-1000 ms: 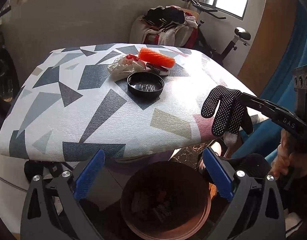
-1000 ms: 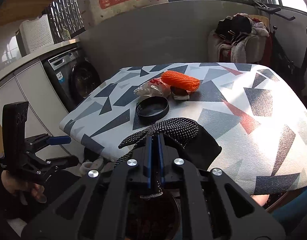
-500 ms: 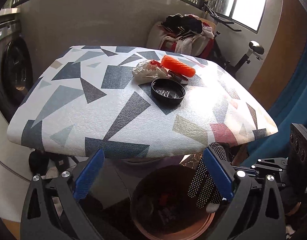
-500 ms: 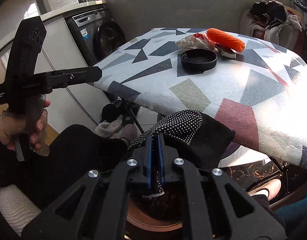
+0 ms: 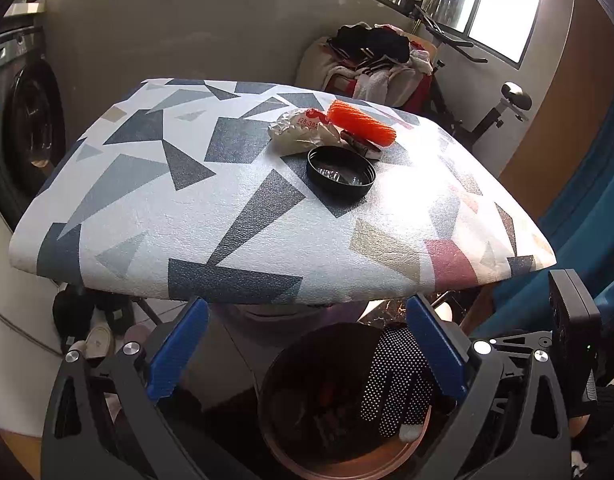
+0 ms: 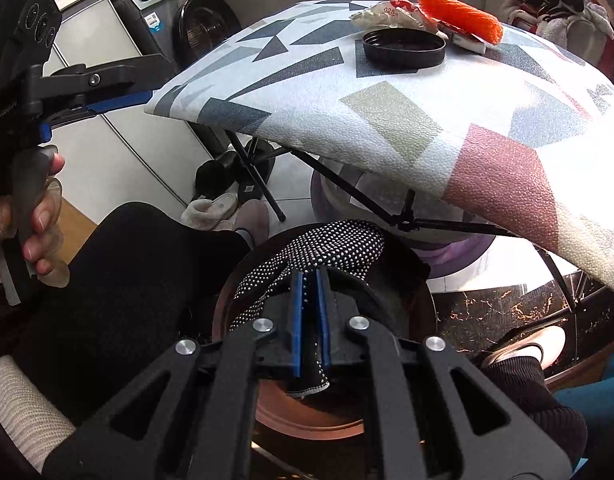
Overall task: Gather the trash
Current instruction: 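Lower the black glove into the bin and open the right gripper, then move both tools back over the board toward the black container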
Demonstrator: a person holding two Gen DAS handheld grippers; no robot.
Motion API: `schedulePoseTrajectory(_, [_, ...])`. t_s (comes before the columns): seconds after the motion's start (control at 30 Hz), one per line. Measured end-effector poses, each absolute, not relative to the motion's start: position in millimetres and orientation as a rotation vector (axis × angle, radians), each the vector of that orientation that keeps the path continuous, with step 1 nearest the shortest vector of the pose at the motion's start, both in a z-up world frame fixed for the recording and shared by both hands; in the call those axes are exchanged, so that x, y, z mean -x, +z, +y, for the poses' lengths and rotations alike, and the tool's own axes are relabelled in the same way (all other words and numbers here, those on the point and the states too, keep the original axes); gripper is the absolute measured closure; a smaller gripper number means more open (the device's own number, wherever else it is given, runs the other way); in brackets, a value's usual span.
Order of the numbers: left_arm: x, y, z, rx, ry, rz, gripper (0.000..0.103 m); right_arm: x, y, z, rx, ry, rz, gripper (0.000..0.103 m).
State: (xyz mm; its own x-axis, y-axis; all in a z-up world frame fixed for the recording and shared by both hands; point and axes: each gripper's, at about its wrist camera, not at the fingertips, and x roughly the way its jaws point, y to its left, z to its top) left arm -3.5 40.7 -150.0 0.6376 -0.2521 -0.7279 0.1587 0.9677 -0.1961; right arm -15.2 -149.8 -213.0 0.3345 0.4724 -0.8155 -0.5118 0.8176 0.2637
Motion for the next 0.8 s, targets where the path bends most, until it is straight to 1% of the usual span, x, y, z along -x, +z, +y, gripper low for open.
schedulePoseTrajectory(0.13, [2, -152, 40, 0.119, -0.235, 0.853, 0.006, 11, -217, -153, 0.042, 0.606, 1.063, 0.086])
schedulePoseTrajectory(0.17, [2, -152, 40, 0.118, -0.235, 0.854, 0.006, 11, -217, -154, 0.042, 0.596, 1.062, 0.078])
schedulePoseTrajectory(0.2, [2, -153, 40, 0.118, -0.235, 0.854, 0.006, 10, -217, -155, 0.042, 0.585, 1.06, 0.068])
schedulePoseTrajectory(0.23, [3, -153, 40, 0.117, -0.235, 0.855, 0.006, 10, -217, -156, 0.043, 0.572, 1.056, 0.061])
schedulePoseTrajectory(0.3, [3, -153, 40, 0.117, -0.235, 0.856, 0.006, 8, -216, -159, 0.045, 0.539, 1.044, 0.031])
schedulePoseTrajectory(0.33, [3, -154, 40, 0.117, -0.234, 0.857, 0.006, 8, -215, -161, 0.043, 0.524, 1.035, 0.024])
schedulePoseTrajectory(0.37, [3, -154, 40, 0.118, -0.234, 0.858, 0.006, 7, -214, -163, 0.039, 0.508, 1.026, 0.013])
schedulePoseTrajectory(0.4, [3, -155, 40, 0.118, -0.233, 0.859, 0.006, 6, -213, -165, 0.034, 0.493, 1.017, 0.008])
schedulePoseTrajectory(0.47, [2, -156, 40, 0.12, -0.231, 0.861, 0.006, 3, -212, -169, 0.021, 0.474, 1.008, 0.006])
schedulePoseTrajectory(0.8, [-3, -157, 40, 0.109, -0.236, 0.86, 0.006, -10, -196, -183, 0.029, 0.405, 0.954, 0.006])
